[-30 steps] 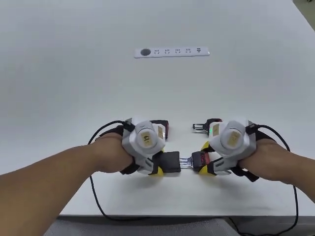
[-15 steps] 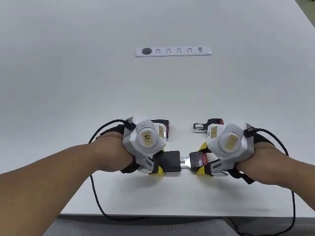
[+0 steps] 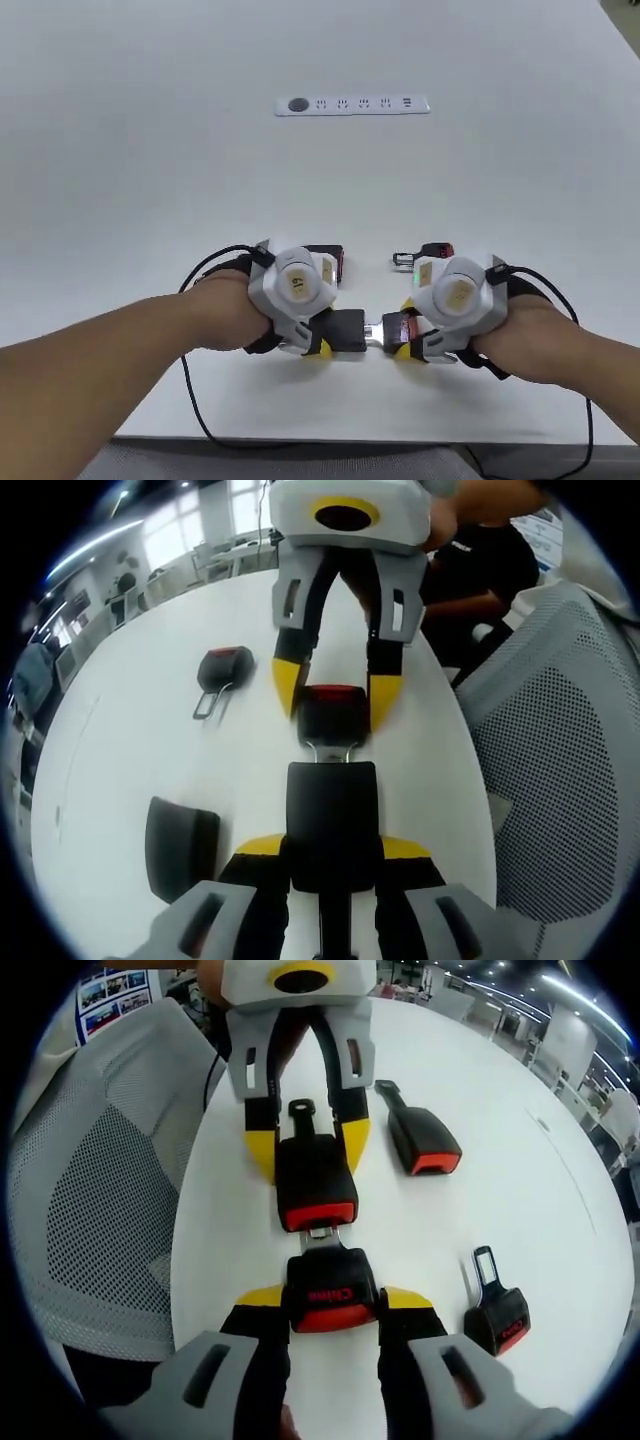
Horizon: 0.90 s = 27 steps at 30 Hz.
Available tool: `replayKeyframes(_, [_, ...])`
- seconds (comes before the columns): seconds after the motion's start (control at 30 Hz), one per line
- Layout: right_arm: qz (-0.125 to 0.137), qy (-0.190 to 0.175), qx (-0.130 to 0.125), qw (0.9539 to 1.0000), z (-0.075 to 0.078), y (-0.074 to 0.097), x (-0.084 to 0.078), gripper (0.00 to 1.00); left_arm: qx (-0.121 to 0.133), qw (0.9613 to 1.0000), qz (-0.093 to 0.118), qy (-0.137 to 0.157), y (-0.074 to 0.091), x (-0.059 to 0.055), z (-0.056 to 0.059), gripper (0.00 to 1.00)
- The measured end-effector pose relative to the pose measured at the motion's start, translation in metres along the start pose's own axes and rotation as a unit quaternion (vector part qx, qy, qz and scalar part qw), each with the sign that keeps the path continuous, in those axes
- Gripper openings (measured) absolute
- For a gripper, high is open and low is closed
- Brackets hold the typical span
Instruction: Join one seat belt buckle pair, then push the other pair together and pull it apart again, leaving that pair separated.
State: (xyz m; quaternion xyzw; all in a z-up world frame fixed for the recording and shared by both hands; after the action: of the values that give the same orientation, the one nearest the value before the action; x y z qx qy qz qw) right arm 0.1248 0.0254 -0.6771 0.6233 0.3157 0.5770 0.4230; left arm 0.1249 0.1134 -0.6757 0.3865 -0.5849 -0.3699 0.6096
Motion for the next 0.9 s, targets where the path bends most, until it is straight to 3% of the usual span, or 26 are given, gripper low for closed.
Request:
replayKeyframes(0.63, [0.008, 0.009, -0.004, 0.9999, 0.001, -0.009, 0.014, 0.32, -0.001, 1.0000, -0.005, 0.003, 0.000, -0.002, 0.000, 0.33])
replayKeyframes(0.9, [0.004, -0.001, -0.004, 1.0000, 0.001, -0.016, 0.011, 0.32, -0.002, 1.0000, -0.002, -0.002, 0.001, 0.001, 0.001, 0.33])
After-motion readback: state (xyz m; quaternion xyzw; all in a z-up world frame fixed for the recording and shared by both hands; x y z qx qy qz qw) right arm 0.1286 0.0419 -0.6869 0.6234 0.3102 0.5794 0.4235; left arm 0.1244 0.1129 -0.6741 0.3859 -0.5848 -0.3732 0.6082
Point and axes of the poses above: the centre of the closed fingertips' face, and the gripper's own axes: y roughly backward along the fingers, z roughly to its right, x roughly out of its top, the point moved 2 cm from there along y, roughly backward along the fingers, and after that the axes turned 5 degrees about -z, right-handed, at the moved point
